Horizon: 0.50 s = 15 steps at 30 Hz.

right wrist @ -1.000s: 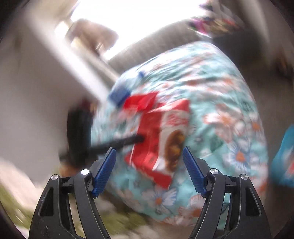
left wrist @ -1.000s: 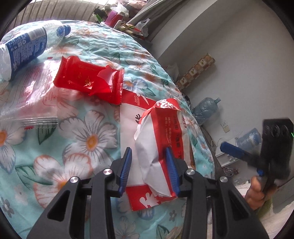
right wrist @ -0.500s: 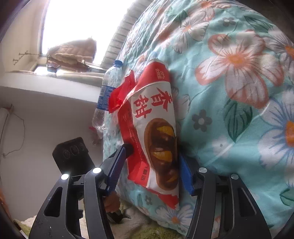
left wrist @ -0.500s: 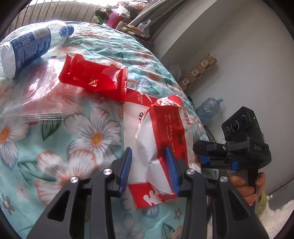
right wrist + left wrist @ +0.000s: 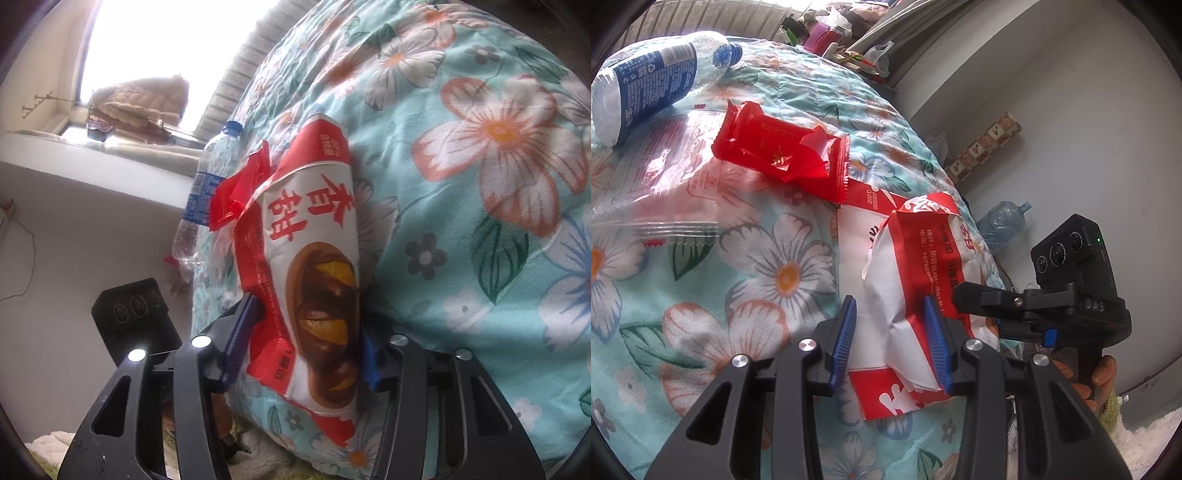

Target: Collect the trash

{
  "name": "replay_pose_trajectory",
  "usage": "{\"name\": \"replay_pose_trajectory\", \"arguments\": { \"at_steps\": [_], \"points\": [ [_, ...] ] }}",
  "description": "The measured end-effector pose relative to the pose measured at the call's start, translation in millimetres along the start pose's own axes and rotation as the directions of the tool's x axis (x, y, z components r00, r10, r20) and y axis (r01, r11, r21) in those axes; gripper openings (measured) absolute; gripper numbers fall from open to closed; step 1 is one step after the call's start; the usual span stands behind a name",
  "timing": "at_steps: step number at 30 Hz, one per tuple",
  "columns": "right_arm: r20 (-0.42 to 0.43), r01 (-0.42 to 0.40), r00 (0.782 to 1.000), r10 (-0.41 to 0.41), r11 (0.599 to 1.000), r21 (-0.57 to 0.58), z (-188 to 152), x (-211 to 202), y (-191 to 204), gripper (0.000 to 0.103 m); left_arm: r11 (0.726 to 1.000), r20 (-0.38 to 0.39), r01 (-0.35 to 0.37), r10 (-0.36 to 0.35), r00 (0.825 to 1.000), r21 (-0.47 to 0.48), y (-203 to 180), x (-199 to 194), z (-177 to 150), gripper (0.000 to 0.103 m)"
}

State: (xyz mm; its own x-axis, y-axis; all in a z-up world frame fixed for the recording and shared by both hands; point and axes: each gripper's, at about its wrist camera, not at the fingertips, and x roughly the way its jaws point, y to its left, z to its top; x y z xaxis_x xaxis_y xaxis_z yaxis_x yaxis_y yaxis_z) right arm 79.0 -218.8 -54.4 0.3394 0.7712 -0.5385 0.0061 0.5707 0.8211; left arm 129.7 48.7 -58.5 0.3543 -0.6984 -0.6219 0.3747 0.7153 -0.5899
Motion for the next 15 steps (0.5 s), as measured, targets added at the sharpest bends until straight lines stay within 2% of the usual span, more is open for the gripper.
{"name": "replay_pose_trajectory", "arguments": {
  "at_steps": [1,4,7,12,15],
  "points": [
    [0.006,0.008,1.000,-0.008,1.000,0.011,-1,0,-2,0.034,1.000,-0.004,0.004,-0.004,1.000,-0.001,0,0,0,0.036],
    [0.020,-0.051,0.999,0.050,0.997,0.053,-5,-1,-11,0.030,1.000,-0.011,0.004,-0.004,1.000,-0.001,-1,0,2,0.037],
    [0.032,-0.073,0.997,0.072,0.996,0.055,-5,-3,-13,0.026,1.000,-0.001,-0.013,0.013,1.000,0.005,-5,-6,2,0.037],
    [0.046,-0.098,0.994,0.095,0.994,0.055,-1,-8,-16,0.024,0.998,0.079,-0.055,0.056,0.995,-0.017,-1,-34,4,0.037],
    [0.043,-0.112,0.993,0.110,0.991,0.071,-1,-7,-22,0.024,0.993,0.120,-0.086,0.096,0.988,-0.085,13,-52,7,0.039]
  ]
}}
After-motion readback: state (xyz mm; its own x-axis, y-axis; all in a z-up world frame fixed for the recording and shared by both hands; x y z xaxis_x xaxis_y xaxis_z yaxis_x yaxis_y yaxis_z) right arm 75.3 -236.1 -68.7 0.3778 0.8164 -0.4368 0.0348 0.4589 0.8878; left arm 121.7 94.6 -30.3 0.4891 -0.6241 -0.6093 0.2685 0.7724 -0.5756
